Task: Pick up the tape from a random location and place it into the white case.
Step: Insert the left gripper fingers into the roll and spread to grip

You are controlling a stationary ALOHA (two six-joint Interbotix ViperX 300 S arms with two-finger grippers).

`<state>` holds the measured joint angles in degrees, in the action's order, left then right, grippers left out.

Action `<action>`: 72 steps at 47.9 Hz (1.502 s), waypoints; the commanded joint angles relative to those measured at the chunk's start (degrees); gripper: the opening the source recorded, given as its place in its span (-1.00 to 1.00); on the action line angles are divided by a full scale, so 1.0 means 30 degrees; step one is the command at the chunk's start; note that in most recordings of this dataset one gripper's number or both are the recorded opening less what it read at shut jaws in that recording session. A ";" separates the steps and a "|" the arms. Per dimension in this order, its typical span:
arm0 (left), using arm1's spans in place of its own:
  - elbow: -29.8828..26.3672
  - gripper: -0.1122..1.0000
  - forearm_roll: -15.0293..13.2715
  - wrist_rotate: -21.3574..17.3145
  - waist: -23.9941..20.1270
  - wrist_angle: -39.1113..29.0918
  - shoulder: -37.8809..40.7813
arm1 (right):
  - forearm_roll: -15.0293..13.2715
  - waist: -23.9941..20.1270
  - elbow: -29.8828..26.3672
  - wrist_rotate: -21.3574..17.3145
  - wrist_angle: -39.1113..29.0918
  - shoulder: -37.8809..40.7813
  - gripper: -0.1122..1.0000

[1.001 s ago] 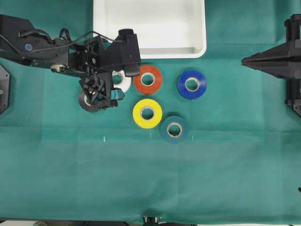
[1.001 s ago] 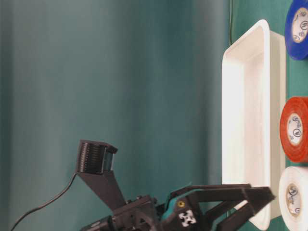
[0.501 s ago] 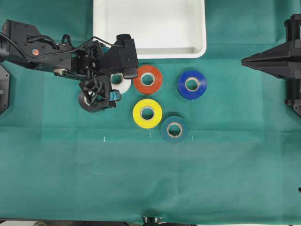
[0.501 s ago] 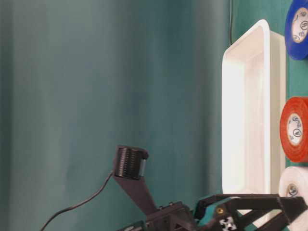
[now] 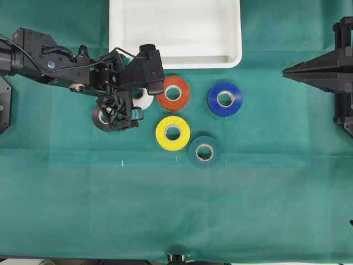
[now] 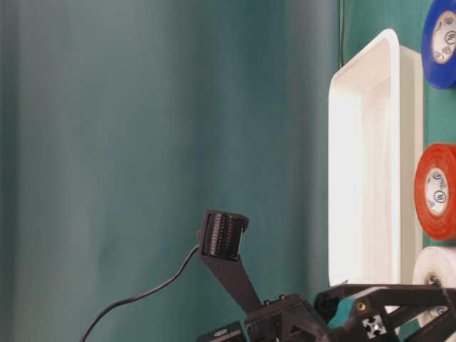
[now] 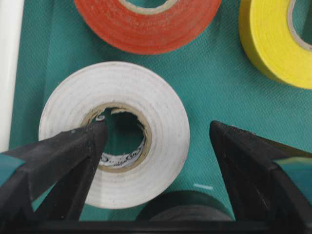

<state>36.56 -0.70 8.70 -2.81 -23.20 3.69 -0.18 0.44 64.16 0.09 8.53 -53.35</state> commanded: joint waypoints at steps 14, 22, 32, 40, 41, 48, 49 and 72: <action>0.0117 0.97 0.0000 0.0029 0.0000 0.0234 0.0557 | -0.0029 0.0029 -0.0498 0.0029 0.0059 0.0176 -0.80; 0.0088 0.97 0.0000 0.0059 -0.0029 0.0234 0.0557 | -0.0029 0.0029 -0.0498 0.0029 0.0059 0.0176 -0.80; 0.0088 0.97 0.0000 0.0059 0.0000 0.0146 0.0557 | -0.0029 0.0029 -0.0498 0.0029 0.0059 0.0176 -0.80; 0.0088 0.97 0.0000 0.0059 0.0000 0.0117 0.0557 | -0.0029 0.0029 -0.0469 0.0029 0.0059 0.0205 -0.80; 0.0088 0.97 0.0000 0.0059 0.0000 0.0117 0.0557 | -0.0029 0.0029 -0.0498 0.0029 0.0059 0.0176 -0.80; 0.0088 0.97 0.0000 0.0176 -0.0029 0.0088 0.0557 | -0.0029 0.0029 -0.0498 0.0029 0.0059 0.0176 -0.80; 0.0088 0.97 0.0000 0.0234 -0.0029 0.0088 0.0557 | -0.0029 0.0029 -0.0469 0.0029 0.0059 0.0176 -0.80; 0.0059 0.54 0.0000 0.0439 0.0059 -0.0205 0.0498 | -0.0029 0.0029 -0.0498 0.0059 0.0059 0.0205 -0.80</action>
<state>36.56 -0.62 9.84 -2.81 -23.29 5.63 -0.18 0.35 64.25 0.18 8.44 -53.09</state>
